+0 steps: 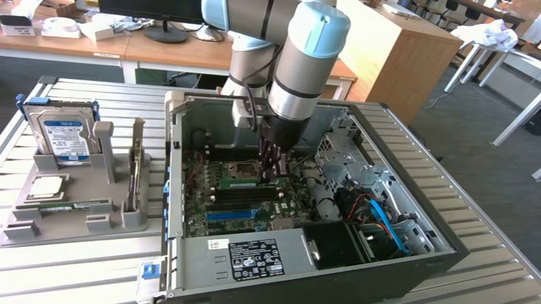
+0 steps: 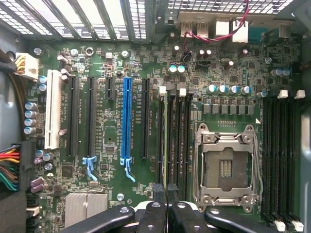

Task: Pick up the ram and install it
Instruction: 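Insert the ram into the slot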

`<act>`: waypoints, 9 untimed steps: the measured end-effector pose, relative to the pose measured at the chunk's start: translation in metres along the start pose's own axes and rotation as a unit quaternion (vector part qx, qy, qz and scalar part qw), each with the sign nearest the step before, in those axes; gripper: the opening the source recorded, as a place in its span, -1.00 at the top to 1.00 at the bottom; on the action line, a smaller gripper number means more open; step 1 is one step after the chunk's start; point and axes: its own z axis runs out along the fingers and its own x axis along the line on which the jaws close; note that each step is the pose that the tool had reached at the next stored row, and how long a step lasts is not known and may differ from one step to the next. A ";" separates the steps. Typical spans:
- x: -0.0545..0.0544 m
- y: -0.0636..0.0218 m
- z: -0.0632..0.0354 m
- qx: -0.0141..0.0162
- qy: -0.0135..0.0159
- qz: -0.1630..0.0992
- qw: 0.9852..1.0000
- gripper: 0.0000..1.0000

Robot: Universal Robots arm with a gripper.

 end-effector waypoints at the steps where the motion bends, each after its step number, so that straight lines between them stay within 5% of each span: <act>1: 0.000 0.0000 0.0003 0.000 0.000 0.001 1.000 0.76; 9: 0.000 0.0000 0.0021 0.000 0.000 0.001 1.000 0.76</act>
